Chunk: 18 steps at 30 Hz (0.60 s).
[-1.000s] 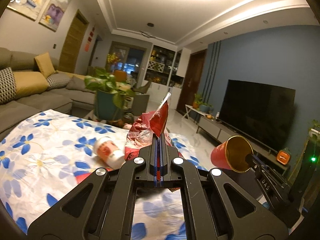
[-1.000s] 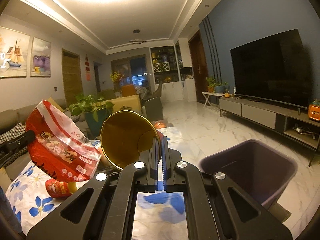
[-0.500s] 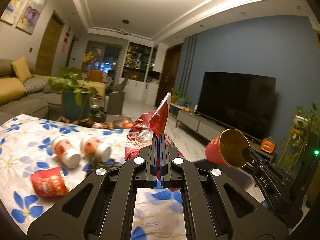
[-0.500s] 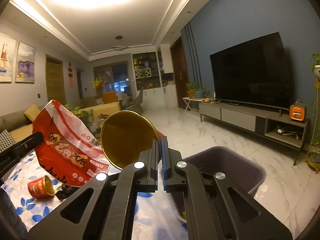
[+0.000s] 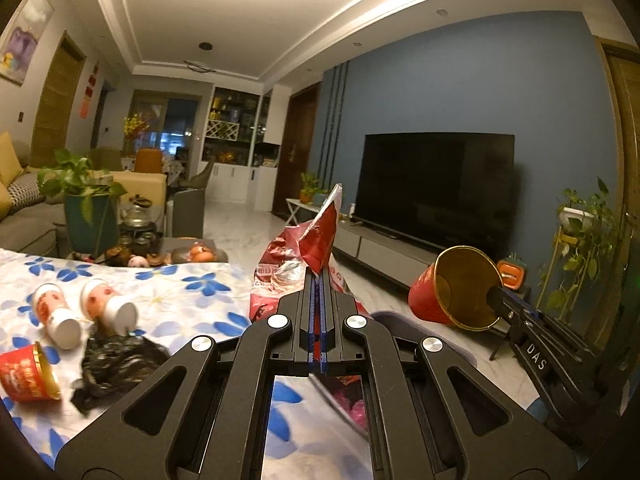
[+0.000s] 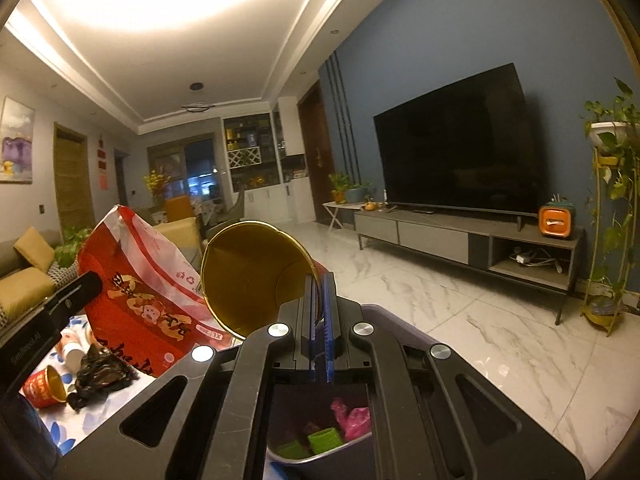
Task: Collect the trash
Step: 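Carry the snack bag and gold-rimmed cup over the grey bin and open both tools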
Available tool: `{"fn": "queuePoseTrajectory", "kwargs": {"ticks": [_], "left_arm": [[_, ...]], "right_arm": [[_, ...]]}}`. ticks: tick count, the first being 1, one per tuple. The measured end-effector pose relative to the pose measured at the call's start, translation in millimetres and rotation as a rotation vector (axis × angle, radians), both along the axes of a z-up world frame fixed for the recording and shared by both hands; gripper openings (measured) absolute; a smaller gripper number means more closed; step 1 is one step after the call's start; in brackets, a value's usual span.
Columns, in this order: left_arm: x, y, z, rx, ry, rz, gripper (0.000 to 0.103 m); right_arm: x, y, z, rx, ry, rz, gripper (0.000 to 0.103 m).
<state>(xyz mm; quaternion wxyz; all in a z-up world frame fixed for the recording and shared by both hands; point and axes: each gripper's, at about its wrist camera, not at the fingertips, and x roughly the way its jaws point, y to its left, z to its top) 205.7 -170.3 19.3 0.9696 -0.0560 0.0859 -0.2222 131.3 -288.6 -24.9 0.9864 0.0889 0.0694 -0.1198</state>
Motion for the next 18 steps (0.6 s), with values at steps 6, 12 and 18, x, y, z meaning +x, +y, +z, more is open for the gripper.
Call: {"fn": "queuePoseTrajectory", "kwargs": {"ticks": [6, 12, 18], "left_arm": [[9.8, -19.6, -9.8, 0.012, 0.010, -0.031, 0.001], [18.8, -30.3, -16.1, 0.018, 0.029, -0.044, 0.001], [28.2, -36.5, -20.5, 0.019, 0.047, -0.064, 0.001]], "right_arm": [[1.4, -13.1, -4.1, 0.008, 0.008, -0.017, 0.004], [7.8, -16.9, -4.9, 0.017, 0.012, -0.021, 0.004], [10.5, -14.3, -6.4, 0.026, 0.011, -0.015, 0.004]]}}
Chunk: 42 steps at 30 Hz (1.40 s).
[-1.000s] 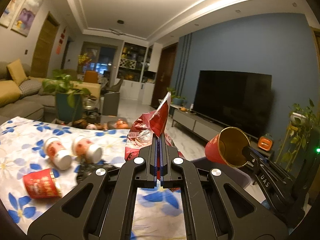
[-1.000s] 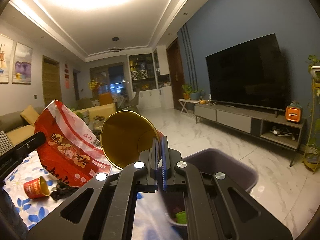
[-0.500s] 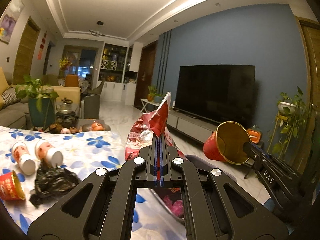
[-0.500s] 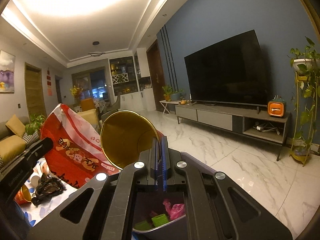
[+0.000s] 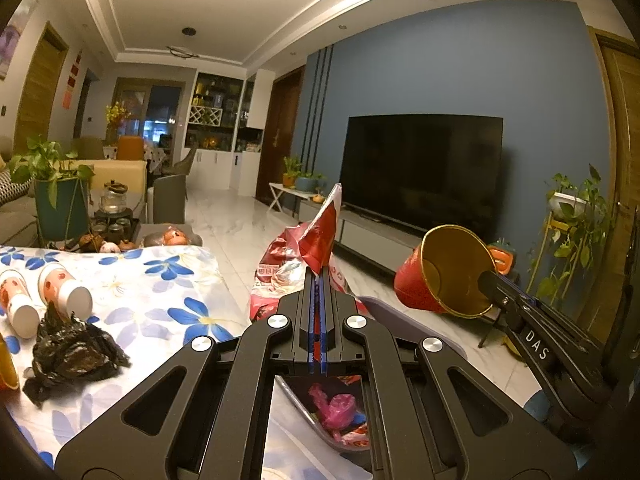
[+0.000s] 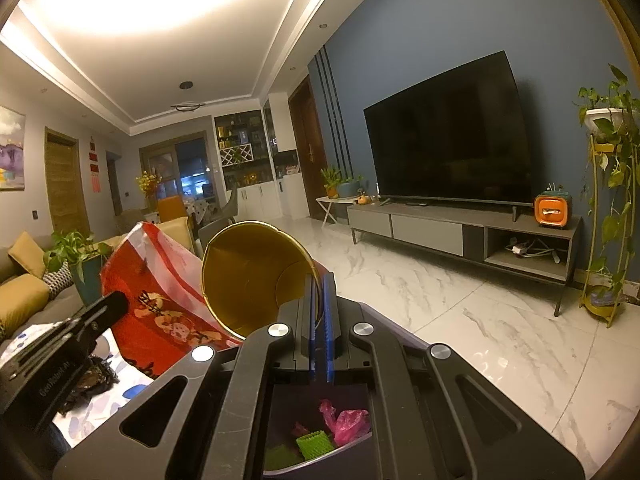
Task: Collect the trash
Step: 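Carry the snack bag and gold-rimmed cup over the grey bin and open both tools, then move both open tools back to the table toward the black bag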
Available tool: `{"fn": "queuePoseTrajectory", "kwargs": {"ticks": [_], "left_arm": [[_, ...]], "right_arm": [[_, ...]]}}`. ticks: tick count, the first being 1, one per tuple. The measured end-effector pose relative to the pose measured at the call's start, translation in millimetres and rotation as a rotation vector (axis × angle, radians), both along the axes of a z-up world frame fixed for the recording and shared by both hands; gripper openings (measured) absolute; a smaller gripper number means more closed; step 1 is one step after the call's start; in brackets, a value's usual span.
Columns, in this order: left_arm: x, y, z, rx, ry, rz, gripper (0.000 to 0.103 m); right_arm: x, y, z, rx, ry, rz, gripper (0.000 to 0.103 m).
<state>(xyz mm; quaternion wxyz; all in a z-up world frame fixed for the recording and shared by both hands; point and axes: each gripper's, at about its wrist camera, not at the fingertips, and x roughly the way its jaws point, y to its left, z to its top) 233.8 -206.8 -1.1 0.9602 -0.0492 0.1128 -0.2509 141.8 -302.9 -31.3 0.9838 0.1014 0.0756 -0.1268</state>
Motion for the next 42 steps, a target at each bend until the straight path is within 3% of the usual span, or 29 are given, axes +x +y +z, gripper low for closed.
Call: {"fn": "queuePoseTrajectory", "kwargs": {"ticks": [19, 22, 24, 25, 26, 27, 28, 35, 37, 42], "left_arm": [[14.6, -17.8, -15.0, 0.038, 0.050, -0.060, 0.003], [18.2, -18.8, -16.4, 0.043, 0.066, -0.073, 0.017], [19.2, -18.2, -18.5, 0.034, 0.073, -0.084, 0.039], [19.4, -17.2, -19.4, 0.029, 0.073, -0.083, 0.044], [19.2, -15.9, -20.3, 0.026, 0.071, -0.081, 0.049], [19.7, -13.4, -20.9, 0.021, 0.073, -0.081, 0.054], [19.7, -12.6, -21.8, 0.018, 0.075, -0.075, 0.056], [15.0, 5.5, -19.2, -0.009, 0.059, 0.000, 0.078], [10.9, 12.8, -18.3, -0.012, 0.046, 0.032, 0.082], [3.7, 30.3, -17.3, -0.014, 0.040, 0.092, 0.092]], "right_arm": [[12.7, -8.5, -5.3, 0.027, 0.009, 0.011, 0.004], [17.0, -10.5, -7.0, 0.038, 0.018, 0.012, 0.005], [19.3, -12.7, -9.1, 0.045, 0.030, 0.003, 0.005], [20.1, -13.7, -9.9, 0.049, 0.034, 0.001, 0.006], [19.9, -14.9, -11.2, 0.057, 0.035, 0.003, 0.011], [20.3, -16.1, -10.1, 0.059, 0.036, -0.001, 0.021], [19.7, -16.9, -10.6, 0.060, 0.035, -0.004, 0.026], [14.8, -17.9, -10.1, 0.066, 0.033, -0.017, 0.030], [12.1, -16.5, -9.6, 0.061, 0.027, -0.019, 0.046], [5.1, -14.1, -9.4, 0.065, 0.018, -0.009, 0.059]]}}
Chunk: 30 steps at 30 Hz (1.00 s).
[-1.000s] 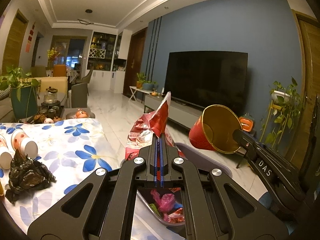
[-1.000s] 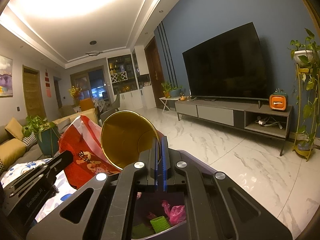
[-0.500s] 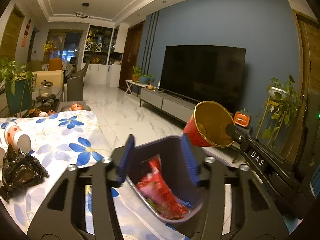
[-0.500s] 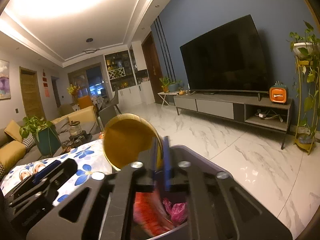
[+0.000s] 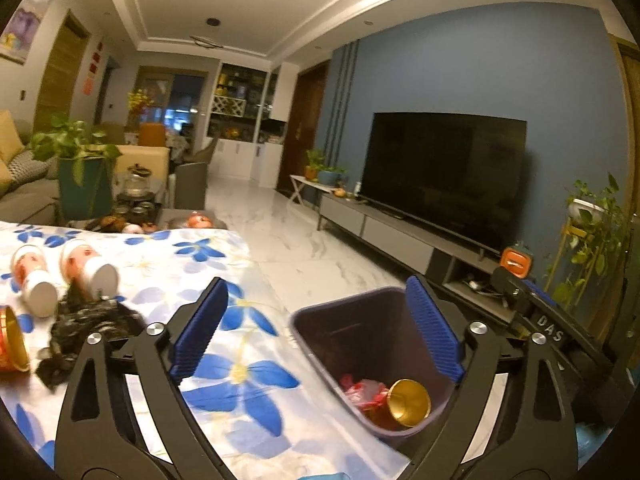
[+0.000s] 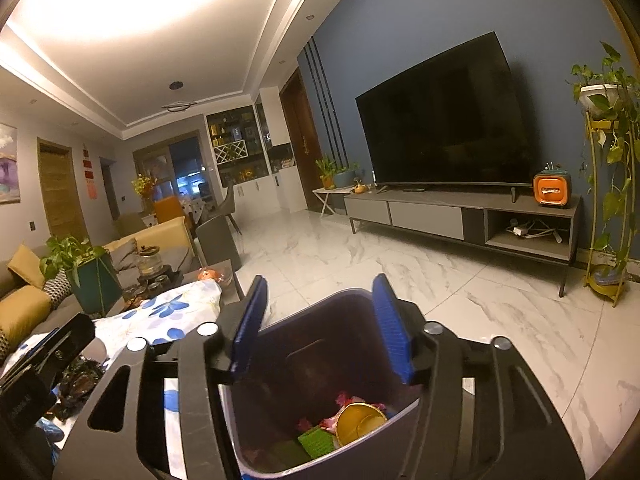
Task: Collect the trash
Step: 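Move both open tools back to the table toward the black bag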
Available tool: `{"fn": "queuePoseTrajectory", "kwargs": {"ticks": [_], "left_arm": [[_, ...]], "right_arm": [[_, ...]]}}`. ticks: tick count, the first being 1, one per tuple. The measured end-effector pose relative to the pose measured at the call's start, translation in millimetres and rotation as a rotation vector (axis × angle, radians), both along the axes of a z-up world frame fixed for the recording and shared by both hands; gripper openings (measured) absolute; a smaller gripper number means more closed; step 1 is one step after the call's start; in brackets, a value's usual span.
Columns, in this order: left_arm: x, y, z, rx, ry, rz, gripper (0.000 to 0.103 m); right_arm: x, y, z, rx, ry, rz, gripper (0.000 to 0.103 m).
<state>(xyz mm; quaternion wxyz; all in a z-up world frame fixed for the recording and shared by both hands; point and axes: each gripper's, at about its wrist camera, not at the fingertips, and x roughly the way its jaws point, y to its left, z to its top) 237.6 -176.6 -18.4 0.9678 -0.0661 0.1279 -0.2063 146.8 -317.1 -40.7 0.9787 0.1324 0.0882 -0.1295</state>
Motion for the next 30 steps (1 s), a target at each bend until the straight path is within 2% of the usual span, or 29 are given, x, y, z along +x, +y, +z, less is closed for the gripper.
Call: {"fn": "queuePoseTrajectory", "kwargs": {"ticks": [6, 10, 17, 30], "left_arm": [[-12.5, 32.1, -0.5, -0.007, -0.010, 0.089, 0.096], [-21.2, 55.0, -0.9, 0.000, -0.014, 0.138, 0.097], [-38.0, 104.9, -7.6, 0.030, -0.017, 0.271, 0.097], [-61.4, 198.2, -22.8, 0.039, 0.038, 0.459, 0.097]], "right_arm": [[-5.1, 9.3, 0.4, 0.005, -0.002, 0.019, 0.071], [-8.3, 20.6, 0.2, -0.009, -0.002, 0.039, 0.074], [-11.2, 52.7, 1.0, -0.016, -0.003, 0.095, 0.076], [5.8, 135.4, -5.1, -0.031, 0.029, 0.251, 0.076]]}}
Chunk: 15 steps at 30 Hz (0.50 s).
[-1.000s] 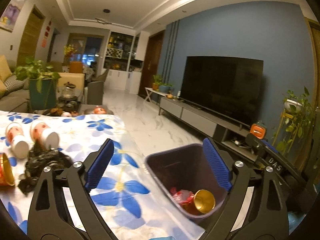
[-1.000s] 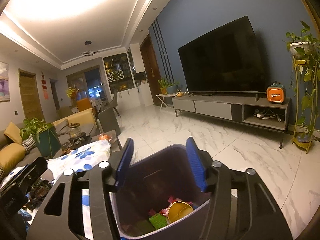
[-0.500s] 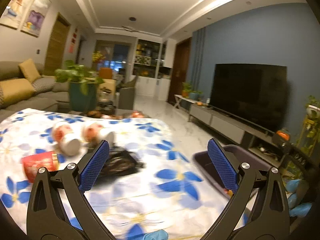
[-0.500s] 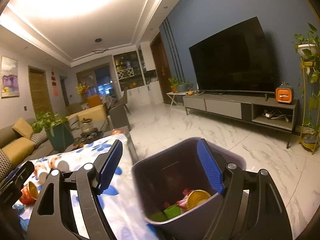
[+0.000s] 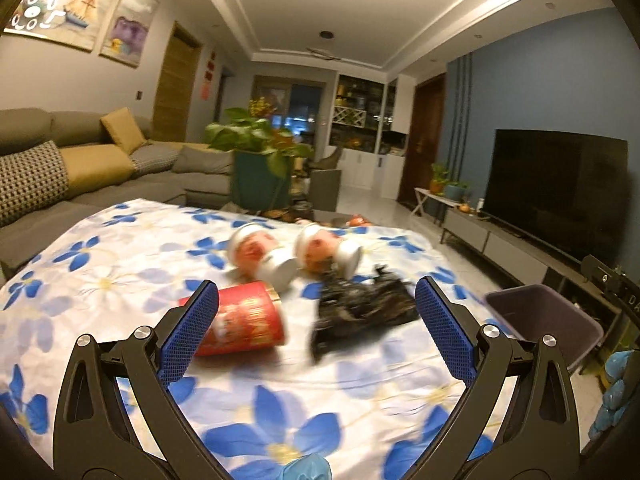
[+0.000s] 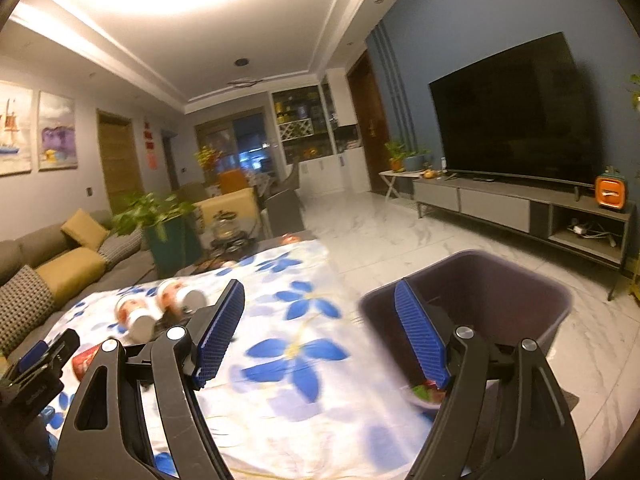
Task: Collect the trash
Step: 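Move both open tools back to the table toward the black bag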
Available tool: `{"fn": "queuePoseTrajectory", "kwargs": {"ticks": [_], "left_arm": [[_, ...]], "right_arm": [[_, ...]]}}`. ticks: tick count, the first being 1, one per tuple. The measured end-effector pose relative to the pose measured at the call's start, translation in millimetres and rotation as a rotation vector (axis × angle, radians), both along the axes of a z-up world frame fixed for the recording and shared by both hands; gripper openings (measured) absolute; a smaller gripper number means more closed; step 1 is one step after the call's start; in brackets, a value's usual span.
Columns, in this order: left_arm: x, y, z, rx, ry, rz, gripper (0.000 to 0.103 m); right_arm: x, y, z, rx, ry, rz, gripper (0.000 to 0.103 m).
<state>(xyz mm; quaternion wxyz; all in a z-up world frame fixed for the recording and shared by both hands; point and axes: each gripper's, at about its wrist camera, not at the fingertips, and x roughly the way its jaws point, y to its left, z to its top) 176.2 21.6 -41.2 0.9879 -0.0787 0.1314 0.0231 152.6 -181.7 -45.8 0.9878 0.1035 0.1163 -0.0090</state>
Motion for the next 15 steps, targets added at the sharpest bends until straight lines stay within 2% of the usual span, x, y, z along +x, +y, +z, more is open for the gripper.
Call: {"fn": "queuePoseTrajectory", "kwargs": {"ticks": [15], "left_arm": [[-13.4, 63.1, -6.2, -0.014, 0.010, 0.117, 0.097]], "right_arm": [[44.6, 109.4, -20.3, -0.067, 0.068, 0.166, 0.076]]}}
